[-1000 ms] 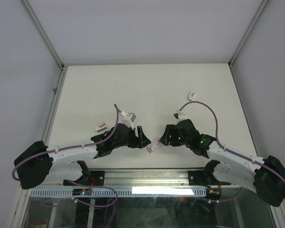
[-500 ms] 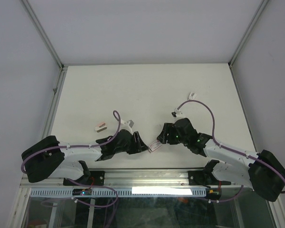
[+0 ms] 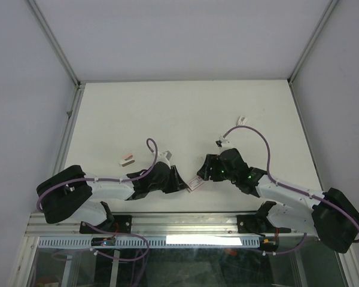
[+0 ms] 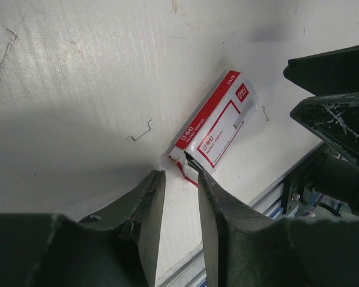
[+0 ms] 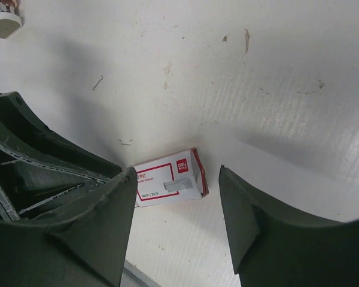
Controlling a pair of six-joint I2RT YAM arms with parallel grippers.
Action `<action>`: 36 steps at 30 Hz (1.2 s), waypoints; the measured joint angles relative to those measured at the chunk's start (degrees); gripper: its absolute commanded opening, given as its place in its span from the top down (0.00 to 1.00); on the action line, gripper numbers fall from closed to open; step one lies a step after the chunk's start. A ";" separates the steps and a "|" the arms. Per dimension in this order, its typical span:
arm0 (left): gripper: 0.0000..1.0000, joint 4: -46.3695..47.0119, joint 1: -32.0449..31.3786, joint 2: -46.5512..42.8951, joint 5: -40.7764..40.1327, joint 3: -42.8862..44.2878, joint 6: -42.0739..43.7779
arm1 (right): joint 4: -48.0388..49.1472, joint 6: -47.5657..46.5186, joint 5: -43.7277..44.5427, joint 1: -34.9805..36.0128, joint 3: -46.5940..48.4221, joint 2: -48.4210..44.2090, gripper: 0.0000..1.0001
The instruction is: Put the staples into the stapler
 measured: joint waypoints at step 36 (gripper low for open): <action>1.00 -8.00 -0.76 6.49 -6.01 9.01 3.34 | 1.11 2.67 -2.58 -1.09 -3.76 -0.92 0.64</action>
